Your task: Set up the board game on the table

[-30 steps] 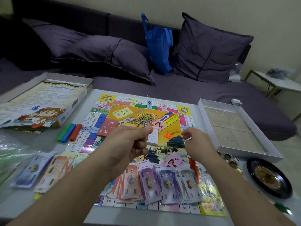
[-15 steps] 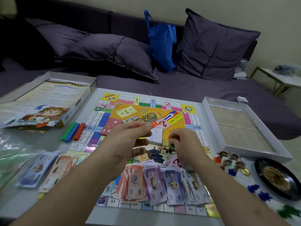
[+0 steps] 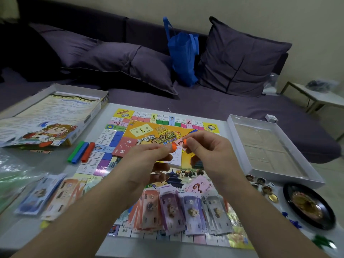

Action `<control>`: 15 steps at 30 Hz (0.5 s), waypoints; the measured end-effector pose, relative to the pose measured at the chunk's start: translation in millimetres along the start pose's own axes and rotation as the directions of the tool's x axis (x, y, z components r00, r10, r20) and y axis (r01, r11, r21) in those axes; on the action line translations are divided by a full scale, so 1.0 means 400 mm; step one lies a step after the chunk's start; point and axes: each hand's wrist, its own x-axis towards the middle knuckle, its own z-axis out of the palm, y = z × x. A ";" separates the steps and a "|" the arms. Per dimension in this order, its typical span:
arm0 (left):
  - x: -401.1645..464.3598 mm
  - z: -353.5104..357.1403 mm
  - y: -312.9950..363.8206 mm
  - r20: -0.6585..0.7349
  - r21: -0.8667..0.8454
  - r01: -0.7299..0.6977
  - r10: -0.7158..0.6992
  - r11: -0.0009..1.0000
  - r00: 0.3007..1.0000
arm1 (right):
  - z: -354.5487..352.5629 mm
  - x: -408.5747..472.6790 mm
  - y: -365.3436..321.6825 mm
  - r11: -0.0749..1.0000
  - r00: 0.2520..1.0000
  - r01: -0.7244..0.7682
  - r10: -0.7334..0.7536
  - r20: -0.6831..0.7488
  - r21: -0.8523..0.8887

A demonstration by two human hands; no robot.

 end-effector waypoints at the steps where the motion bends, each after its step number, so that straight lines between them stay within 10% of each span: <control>1: -0.004 0.004 -0.001 0.021 -0.012 0.003 -0.003 1.000 1.000 | 0.006 -0.009 -0.004 0.999 1.000 0.001 -0.002 0.016 0.035; 15: -0.038 0.041 -0.007 0.119 -0.274 0.011 0.023 0.962 0.993 | 0.054 -0.043 -0.001 0.943 0.993 -0.115 0.109 0.036 0.312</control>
